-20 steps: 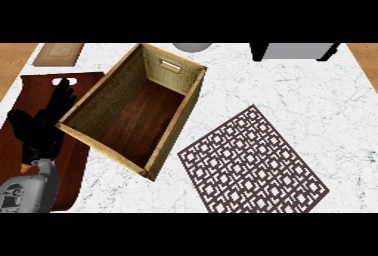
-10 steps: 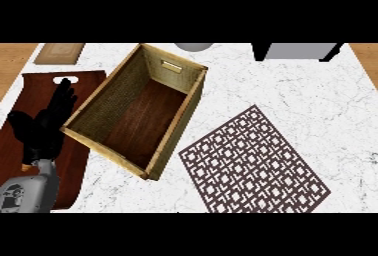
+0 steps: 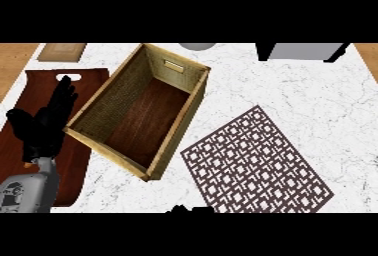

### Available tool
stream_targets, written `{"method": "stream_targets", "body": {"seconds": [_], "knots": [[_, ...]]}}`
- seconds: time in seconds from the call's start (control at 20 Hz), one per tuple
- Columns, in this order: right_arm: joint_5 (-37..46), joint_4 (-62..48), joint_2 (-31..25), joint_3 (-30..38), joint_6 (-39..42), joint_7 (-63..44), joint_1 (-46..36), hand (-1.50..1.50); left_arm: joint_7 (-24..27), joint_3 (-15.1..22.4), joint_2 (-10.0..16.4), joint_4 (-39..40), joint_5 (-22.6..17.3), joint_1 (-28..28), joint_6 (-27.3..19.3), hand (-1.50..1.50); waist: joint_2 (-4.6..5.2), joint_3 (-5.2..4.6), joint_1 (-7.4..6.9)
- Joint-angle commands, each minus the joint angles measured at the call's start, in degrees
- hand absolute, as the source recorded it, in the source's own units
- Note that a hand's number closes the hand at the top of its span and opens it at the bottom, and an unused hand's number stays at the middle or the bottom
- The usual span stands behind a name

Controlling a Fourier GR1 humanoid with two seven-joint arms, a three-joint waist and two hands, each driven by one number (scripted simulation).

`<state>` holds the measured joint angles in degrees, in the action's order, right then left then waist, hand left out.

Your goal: Pick the bell pepper from the placemat and place it in the basket

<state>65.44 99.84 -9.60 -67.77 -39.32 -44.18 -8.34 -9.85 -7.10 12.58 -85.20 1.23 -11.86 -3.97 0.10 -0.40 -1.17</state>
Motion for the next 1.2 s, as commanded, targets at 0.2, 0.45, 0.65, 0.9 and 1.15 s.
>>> {"method": "stream_targets", "body": {"seconds": [0.2,0.45,0.65,0.9,1.15], "knots": [[-3.03,6.02,9.10,9.06,7.97,-12.43,-6.68,1.50,0.51,0.37,-0.12,-0.03,-0.07,-0.17,0.49,0.00,0.57,0.05,-0.78],[-1.93,5.34,9.09,10.57,10.14,-15.52,-8.22,1.50,0.30,0.55,-0.42,-0.77,-0.34,-0.53,0.52,0.00,0.78,0.12,-1.63],[-2.65,6.17,9.08,10.24,9.99,-16.78,-8.51,1.50,0.03,1.57,-1.12,-0.50,0.37,-1.11,0.17,0.00,1.16,0.24,-1.72],[-3.18,7.09,9.07,9.95,8.72,-18.01,-8.35,1.50,0.19,1.32,-0.39,-0.56,0.35,-1.21,0.69,0.00,1.44,0.30,-2.48],[5.64,-1.84,-0.56,13.23,22.25,-12.94,-19.17,1.50,0.96,1.05,-0.42,0.55,0.25,-1.23,0.81,0.00,0.65,-0.12,-2.03]]}}
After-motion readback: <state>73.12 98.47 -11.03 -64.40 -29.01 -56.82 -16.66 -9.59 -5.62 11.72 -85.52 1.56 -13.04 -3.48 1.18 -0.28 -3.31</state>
